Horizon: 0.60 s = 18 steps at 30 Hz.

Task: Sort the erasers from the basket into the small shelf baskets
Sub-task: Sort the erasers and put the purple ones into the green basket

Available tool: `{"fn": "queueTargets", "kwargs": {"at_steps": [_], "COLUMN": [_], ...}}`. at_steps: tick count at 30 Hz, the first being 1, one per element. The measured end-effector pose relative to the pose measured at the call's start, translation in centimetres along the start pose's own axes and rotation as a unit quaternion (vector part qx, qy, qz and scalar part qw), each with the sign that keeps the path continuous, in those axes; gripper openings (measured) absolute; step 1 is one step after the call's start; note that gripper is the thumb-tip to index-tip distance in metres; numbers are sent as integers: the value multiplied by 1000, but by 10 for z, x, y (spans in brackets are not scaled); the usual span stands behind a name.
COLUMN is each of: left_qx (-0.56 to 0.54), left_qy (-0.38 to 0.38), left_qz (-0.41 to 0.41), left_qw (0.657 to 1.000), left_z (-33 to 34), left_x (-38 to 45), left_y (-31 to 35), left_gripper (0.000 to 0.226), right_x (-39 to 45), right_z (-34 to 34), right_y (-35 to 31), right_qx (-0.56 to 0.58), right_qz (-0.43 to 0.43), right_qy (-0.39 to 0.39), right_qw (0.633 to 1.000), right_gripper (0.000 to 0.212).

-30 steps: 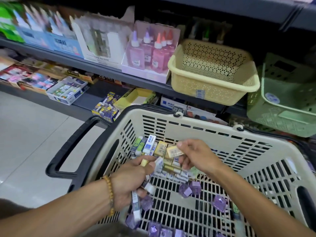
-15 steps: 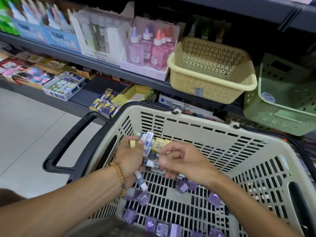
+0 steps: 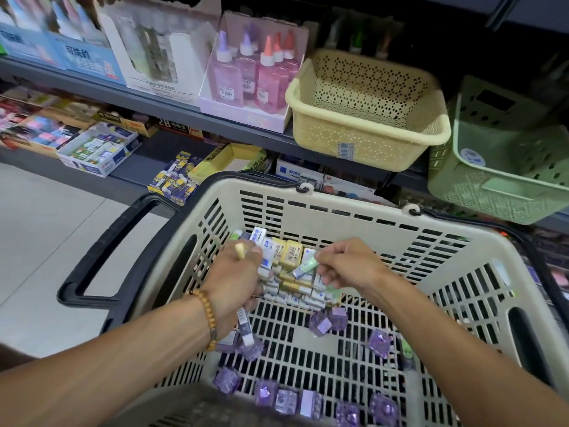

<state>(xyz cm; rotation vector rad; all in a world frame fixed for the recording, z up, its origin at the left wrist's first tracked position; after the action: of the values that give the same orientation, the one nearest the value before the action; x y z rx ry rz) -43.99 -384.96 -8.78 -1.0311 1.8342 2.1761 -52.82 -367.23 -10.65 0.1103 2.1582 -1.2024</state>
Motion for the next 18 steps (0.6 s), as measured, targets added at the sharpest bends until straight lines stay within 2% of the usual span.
{"fn": "queueTargets", "kwargs": {"at_steps": [3, 6, 7, 9, 11, 12, 16, 18], "left_qx": [13, 50, 68, 97, 129, 140, 127, 54], "left_qy": [-26, -48, -56, -85, -122, -133, -94, -52], "left_qz": [-8, 0, 2, 9, 17, 18, -12, -34], "left_qw": [1000, 998, 996, 992, 984, 981, 987, 997], "left_z": [3, 6, 7, 12, 19, 22, 25, 23], "left_x": [0, 0, 0, -1, -3, -4, -3, 0], "left_y": [-2, -5, -5, -4, -4, -4, -4, -2], "left_gripper": [9, 13, 14, 16, 19, 20, 21, 19], "right_x": [4, -5, -11, -22, -30, -31, -23, -16], "right_z": [12, 8, 7, 8, 14, 15, -8, -18], "right_y": [-2, 0, -1, -5, -6, -5, 4, 10], "right_qx": [81, 41, 25, 15, 13, 17, 67, 58], "right_qz": [11, -34, -55, -85, -101, -104, -47, -5], "right_qy": [28, 78, 71, -8, -76, -86, -18, 8], "right_qw": [996, 996, 996, 996, 992, 991, 996, 998], "right_gripper": [9, 15, 22, 33, 30, 28, 20, 20]}}
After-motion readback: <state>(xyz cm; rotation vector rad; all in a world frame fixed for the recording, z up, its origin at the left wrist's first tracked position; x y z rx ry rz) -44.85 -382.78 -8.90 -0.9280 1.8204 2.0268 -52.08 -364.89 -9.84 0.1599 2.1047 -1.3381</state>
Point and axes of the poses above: each hand's wrist, its own x-axis towards the middle knuckle, its own z-axis out of the palm, y = z × x, the point moved 2 cm from there along x, towards the middle knuckle, and after that the axes turned 4 degrees about -x, right-handed, at the moved point
